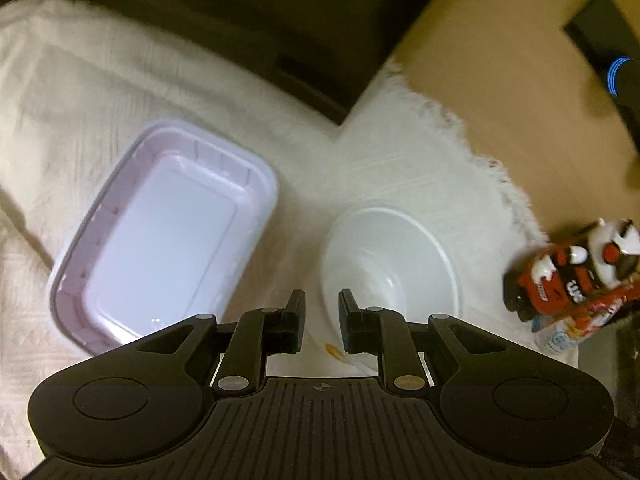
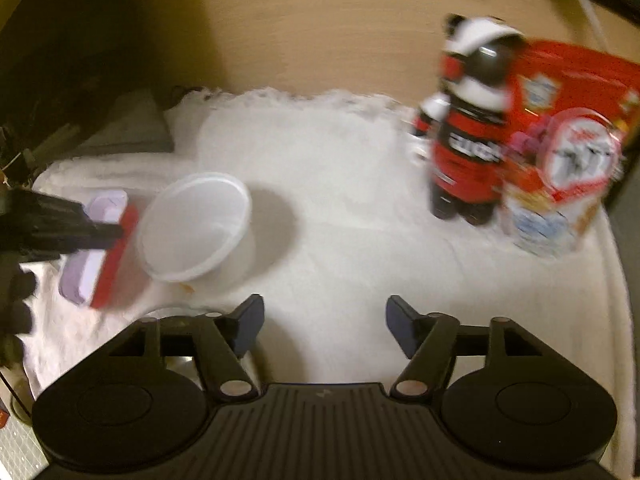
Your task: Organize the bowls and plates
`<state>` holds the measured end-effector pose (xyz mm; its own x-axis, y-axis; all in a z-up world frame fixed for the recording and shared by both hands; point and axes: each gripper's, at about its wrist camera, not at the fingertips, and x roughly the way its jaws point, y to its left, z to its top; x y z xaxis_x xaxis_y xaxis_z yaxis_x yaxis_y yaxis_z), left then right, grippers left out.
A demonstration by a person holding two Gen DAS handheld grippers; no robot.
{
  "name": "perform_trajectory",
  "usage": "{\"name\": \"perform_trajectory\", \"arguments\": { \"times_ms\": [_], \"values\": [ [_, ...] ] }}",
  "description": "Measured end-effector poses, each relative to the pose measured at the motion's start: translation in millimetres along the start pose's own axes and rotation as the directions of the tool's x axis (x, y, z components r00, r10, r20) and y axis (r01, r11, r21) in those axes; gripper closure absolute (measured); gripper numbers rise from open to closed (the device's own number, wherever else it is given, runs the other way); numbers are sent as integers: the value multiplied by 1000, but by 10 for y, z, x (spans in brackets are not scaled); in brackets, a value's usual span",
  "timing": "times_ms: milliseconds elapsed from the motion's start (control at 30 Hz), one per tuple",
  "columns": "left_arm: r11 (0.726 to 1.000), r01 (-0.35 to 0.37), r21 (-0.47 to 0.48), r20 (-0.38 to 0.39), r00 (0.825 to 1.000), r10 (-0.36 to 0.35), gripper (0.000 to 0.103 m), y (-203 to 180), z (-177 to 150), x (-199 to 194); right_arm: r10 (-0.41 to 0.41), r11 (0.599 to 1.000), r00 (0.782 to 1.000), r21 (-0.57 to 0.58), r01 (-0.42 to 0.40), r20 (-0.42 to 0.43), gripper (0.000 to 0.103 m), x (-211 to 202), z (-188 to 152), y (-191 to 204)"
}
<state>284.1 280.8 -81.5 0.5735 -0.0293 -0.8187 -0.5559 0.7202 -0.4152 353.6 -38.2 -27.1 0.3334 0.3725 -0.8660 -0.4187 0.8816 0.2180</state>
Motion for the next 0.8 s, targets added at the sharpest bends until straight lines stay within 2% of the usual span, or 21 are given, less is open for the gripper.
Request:
{"name": "perform_trajectory", "arguments": {
  "times_ms": [167, 333, 400, 433, 467, 500, 600, 733, 800],
  "values": [
    [999, 9, 54, -50, 999, -6, 83, -8, 88, 263, 69, 997, 996, 27, -67, -58, 31, 499, 337, 346],
    [996, -5, 93, -70, 997, 12, 83, 63, 204, 500, 40, 994, 991, 108, -26, -130, 32, 1244, 509, 519],
    [994, -11, 112, -79, 997, 20, 83, 57, 220, 560, 60, 990, 983, 140, -36, -174, 35, 1479, 494, 540],
    [993, -2, 121, -88, 996, 13, 83, 43, 221, 583, 87, 986, 975, 160, -55, -203, 44, 1593, 466, 552],
    [992, 5, 129, -96, 995, 7, 76, 27, 221, 591, 119, 981, 966, 180, -78, -229, 56, 1666, 446, 558],
    [989, -3, 150, -89, 996, 16, 75, -17, 205, 570, 138, 976, 958, 199, -89, -250, 61, 1707, 423, 567],
    [977, 7, 211, -28, 1000, -1, 79, -139, 143, 335, 141, 976, 964, 195, -98, -224, 70, 1550, 395, 570],
    [967, 118, 228, 15, 992, -124, 80, -386, 39, -49, 115, 984, 990, 147, -102, -87, 70, 910, 368, 468],
    [960, 155, 232, 5, 987, -160, 80, -543, -37, -183, 91, 988, 996, 126, -87, -24, 70, 574, 322, 385]
  ]
}}
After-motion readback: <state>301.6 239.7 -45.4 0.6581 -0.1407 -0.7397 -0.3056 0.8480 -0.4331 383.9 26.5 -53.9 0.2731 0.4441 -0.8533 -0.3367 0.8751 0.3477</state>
